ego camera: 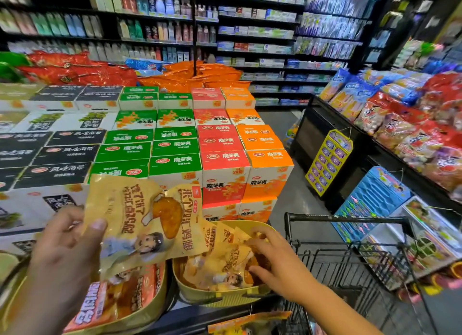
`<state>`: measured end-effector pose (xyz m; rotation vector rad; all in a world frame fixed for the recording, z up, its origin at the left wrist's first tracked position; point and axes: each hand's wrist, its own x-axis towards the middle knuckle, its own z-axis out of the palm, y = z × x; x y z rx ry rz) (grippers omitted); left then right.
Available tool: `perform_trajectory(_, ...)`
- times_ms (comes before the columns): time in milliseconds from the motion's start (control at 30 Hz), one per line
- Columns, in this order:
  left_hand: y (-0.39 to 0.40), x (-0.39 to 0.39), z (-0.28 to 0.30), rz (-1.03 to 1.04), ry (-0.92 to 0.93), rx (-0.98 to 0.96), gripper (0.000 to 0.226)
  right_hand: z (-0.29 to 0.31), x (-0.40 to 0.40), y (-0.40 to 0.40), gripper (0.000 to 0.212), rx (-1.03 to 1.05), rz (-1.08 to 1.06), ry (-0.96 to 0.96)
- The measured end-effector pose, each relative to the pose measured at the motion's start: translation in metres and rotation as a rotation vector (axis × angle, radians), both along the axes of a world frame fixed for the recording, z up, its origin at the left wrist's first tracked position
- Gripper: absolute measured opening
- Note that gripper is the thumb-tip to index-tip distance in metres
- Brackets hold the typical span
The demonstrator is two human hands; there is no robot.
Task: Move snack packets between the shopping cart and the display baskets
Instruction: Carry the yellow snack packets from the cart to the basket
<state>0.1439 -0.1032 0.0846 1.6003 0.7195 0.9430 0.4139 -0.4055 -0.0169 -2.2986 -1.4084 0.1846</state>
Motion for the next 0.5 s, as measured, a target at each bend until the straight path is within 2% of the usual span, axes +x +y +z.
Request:
perform_trajectory(100,-0.007,0.034,0.009,-0.041,-0.061,-0.082,0.010,0.000,-0.006,-0.017,0.054,0.083,-0.129,0.093)
perform_trajectory(167,-0.015,0.053,0.012,-0.120,-0.147,-0.198,0.011,0.000,-0.010,-0.029,0.054,0.122,-0.194,0.121)
perform_trajectory(333,-0.035,0.096,0.012,-0.235,-0.309,-0.355,0.004,0.000,-0.020,-0.056,0.051,0.193,-0.325,0.161)
perform_trajectory(367,-0.038,0.104,0.009,-0.248,-0.338,-0.391,0.008,0.000,-0.022,-0.061,0.051,0.219,-0.362,0.178)
perform_trajectory(433,-0.044,0.118,-0.004,-0.288,-0.307,-0.377,0.009,-0.003,-0.027,-0.071,0.051,0.256,-0.415,0.207)
perform_trajectory(500,-0.052,0.129,-0.029,-0.303,-0.118,-0.220,0.006,-0.010,-0.033,-0.079,0.051,0.248,-0.438,0.215)
